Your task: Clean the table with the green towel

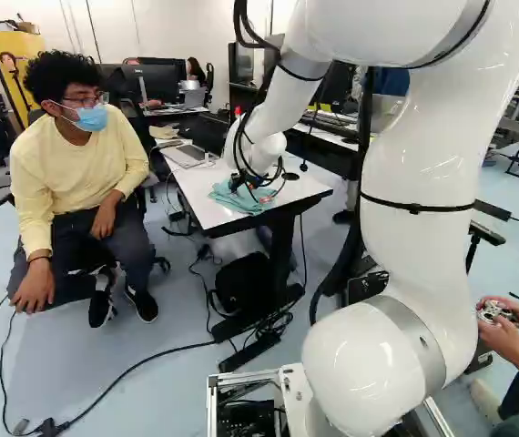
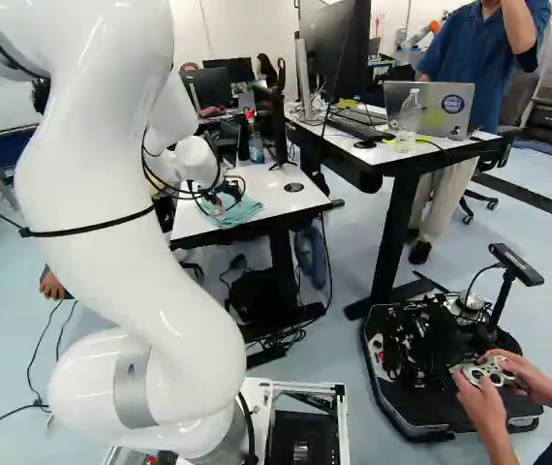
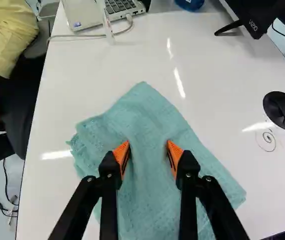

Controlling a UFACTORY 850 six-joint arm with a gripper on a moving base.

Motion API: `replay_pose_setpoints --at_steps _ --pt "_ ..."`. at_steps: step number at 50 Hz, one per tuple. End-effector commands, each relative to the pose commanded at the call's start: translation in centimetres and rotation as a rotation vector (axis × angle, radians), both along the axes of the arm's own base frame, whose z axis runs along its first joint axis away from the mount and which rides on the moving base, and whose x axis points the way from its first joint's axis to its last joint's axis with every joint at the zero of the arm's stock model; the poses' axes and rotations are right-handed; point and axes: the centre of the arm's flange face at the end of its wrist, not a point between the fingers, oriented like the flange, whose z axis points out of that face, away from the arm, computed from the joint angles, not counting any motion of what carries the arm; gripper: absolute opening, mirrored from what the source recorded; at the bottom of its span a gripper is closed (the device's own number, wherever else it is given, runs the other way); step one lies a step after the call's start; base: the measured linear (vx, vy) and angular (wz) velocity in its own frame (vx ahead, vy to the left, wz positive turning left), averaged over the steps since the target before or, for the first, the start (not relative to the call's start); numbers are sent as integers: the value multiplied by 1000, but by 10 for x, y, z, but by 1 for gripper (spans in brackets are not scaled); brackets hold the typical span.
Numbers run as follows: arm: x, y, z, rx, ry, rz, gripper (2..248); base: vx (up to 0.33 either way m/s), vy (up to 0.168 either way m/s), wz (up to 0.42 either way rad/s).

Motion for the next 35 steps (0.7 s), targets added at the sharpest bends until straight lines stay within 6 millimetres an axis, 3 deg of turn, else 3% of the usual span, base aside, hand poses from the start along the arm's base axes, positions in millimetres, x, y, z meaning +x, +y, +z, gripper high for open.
replay_pose_setpoints --at_steps 4,5,9,10,19,20,35 --pt "0 0 0 1 -5 0 121 0 0 0" --pt "0 0 0 1 -6 0 108 0 0 0" --pt "1 0 1 2 -10 0 108 0 0 0" --pt "1 0 1 2 -10 0 95 0 0 0" --pt "1 0 1 3 -12 0 83 0 0 0" --pt "1 0 1 3 -12 0 71 0 0 0" --pt "1 0 1 3 -12 0 52 0 0 0"
